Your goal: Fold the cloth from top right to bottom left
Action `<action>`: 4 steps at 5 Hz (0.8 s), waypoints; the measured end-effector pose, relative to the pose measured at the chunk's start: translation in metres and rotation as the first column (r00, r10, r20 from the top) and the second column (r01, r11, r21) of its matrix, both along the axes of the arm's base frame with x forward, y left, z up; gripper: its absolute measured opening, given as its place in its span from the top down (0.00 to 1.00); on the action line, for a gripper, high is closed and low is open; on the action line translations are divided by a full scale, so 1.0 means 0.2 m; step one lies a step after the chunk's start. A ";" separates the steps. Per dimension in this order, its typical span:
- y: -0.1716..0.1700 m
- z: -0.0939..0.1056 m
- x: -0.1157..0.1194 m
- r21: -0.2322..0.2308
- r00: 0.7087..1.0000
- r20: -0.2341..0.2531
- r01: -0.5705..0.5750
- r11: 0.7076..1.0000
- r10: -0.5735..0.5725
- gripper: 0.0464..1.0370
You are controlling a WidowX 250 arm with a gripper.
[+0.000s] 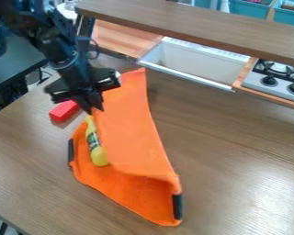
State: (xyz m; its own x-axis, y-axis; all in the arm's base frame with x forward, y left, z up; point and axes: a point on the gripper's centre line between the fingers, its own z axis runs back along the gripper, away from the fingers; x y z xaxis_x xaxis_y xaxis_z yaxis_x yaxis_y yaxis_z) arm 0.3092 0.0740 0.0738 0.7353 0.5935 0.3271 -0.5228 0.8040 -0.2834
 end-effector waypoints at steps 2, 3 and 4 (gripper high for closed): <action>0.09 -0.07 -0.12 0.062 0.999 -0.032 0.005 0.998 -0.003 0.96; 0.12 -0.09 -0.15 0.102 0.997 -0.078 0.034 0.994 -0.026 0.80; 0.12 -0.10 -0.15 0.115 0.992 -0.126 0.032 0.993 -0.017 0.53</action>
